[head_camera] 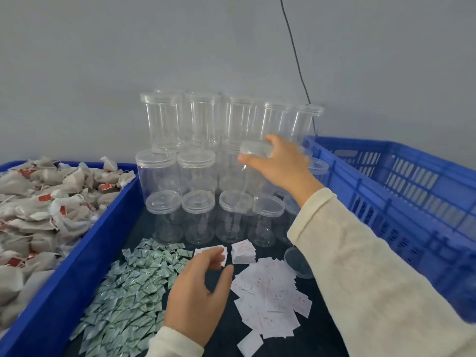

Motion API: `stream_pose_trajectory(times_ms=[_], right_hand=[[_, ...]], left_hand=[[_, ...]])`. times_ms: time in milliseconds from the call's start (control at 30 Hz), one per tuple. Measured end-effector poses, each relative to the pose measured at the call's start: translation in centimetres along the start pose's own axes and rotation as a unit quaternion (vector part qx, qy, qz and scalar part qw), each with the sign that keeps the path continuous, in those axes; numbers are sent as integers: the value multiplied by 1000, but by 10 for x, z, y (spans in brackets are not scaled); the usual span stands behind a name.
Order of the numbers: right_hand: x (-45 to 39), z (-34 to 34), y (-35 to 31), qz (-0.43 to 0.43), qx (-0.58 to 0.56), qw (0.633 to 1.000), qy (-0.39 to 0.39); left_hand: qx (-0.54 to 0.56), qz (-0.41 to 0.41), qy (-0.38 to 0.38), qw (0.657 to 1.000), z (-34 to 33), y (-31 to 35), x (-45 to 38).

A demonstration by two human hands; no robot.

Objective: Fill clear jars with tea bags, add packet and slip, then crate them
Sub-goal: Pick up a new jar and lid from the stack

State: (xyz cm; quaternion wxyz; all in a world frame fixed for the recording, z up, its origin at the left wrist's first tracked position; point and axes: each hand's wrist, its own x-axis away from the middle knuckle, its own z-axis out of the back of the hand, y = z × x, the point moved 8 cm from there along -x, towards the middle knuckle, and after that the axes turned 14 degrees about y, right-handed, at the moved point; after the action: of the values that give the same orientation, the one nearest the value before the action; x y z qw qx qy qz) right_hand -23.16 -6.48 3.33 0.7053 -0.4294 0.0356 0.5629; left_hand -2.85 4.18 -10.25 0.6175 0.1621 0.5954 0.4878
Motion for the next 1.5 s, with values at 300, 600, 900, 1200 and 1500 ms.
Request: stream_pose_trajectory(times_ms=[300,600,900,1200,1500], right_hand=[[124,-30,-24,29,-42,984,-172],[165,-38,-23,4,-64,986,-154],[171,-53,-13,13,-158,975,-156],[180,-59,-13,61,-229,931,-276],[167,-46,-16,121,-8,896,-428]], left_hand=[[1,-27,39,999,13,17,-2],[15,59,9,998,1,-9,9],[-8,7,44,999,9,-4,10],[85,121,-86,985,3,-28,20],[-70,-41,-128,988,18,-7,19]])
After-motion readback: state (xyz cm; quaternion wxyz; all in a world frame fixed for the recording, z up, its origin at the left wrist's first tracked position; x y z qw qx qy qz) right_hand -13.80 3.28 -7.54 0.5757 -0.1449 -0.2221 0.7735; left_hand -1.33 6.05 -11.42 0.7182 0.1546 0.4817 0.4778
